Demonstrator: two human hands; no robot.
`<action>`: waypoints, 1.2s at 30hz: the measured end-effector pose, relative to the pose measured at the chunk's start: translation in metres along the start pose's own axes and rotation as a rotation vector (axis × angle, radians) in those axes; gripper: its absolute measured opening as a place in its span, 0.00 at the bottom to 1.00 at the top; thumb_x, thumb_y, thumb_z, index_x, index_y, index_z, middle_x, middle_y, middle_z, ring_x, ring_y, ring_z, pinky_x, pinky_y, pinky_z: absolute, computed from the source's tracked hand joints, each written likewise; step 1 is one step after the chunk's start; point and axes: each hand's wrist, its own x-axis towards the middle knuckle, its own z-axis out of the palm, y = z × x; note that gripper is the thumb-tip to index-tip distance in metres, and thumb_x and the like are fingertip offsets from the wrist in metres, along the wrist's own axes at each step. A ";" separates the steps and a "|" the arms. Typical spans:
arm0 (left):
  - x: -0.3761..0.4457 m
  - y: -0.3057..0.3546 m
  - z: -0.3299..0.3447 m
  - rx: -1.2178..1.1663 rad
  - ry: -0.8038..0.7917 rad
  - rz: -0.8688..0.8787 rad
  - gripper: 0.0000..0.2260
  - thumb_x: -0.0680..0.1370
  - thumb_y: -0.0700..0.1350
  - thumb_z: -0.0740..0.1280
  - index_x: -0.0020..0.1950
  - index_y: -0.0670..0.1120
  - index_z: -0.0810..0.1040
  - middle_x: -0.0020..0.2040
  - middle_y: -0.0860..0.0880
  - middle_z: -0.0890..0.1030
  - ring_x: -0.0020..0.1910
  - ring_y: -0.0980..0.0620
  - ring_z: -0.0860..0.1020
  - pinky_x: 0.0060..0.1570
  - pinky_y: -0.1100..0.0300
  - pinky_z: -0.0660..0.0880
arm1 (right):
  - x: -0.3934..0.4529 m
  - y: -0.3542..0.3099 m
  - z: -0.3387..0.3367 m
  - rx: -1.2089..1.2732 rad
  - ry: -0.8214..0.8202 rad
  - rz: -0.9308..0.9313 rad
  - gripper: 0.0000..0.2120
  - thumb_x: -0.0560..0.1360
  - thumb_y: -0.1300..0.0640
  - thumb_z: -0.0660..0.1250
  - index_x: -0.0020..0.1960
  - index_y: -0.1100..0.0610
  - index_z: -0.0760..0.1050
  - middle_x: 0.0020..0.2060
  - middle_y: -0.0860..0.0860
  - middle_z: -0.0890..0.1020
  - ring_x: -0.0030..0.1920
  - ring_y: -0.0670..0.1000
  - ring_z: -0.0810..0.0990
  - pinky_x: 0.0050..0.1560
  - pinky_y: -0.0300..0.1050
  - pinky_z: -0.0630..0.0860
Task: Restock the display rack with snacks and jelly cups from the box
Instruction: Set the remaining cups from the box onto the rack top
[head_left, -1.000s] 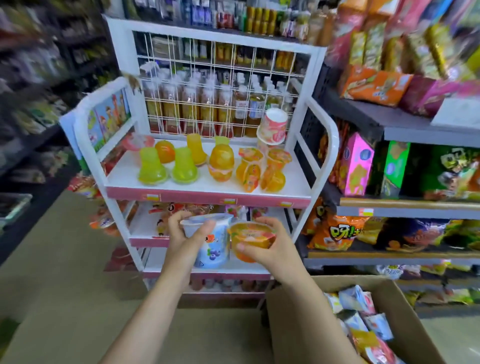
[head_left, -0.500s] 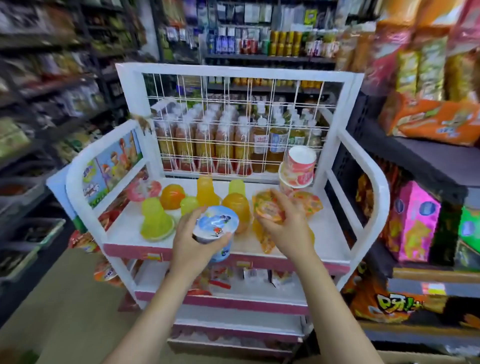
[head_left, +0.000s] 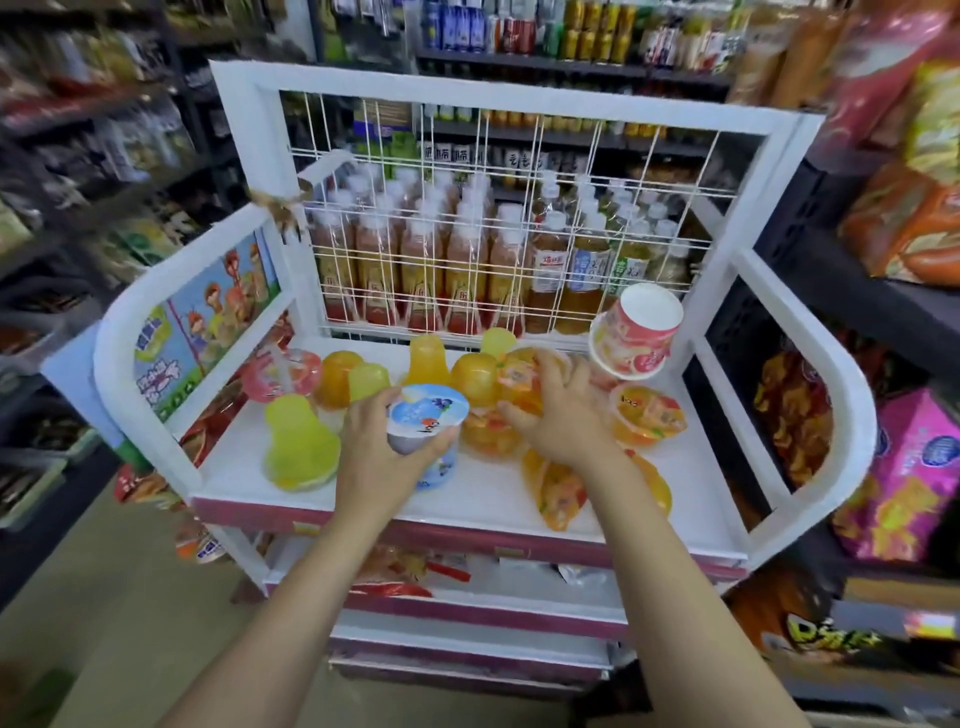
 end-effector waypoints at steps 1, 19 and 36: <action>0.003 0.000 -0.003 0.109 0.017 0.020 0.40 0.64 0.74 0.64 0.67 0.48 0.74 0.61 0.47 0.70 0.63 0.44 0.70 0.61 0.52 0.71 | -0.002 -0.003 0.002 -0.027 -0.006 0.003 0.39 0.78 0.37 0.61 0.80 0.48 0.45 0.79 0.61 0.44 0.79 0.62 0.48 0.76 0.59 0.53; 0.031 -0.013 -0.011 0.659 -0.282 0.383 0.38 0.69 0.75 0.52 0.75 0.60 0.67 0.80 0.48 0.60 0.79 0.46 0.55 0.70 0.42 0.51 | -0.008 -0.020 0.027 -0.357 0.082 0.147 0.28 0.80 0.33 0.47 0.74 0.46 0.66 0.75 0.60 0.63 0.75 0.61 0.58 0.73 0.62 0.51; -0.159 0.056 0.060 -0.086 -0.482 0.623 0.17 0.79 0.53 0.60 0.57 0.43 0.81 0.54 0.47 0.81 0.52 0.47 0.79 0.49 0.52 0.76 | -0.249 0.089 0.019 -0.104 0.483 0.084 0.16 0.80 0.51 0.61 0.64 0.57 0.75 0.58 0.52 0.77 0.57 0.53 0.76 0.51 0.46 0.76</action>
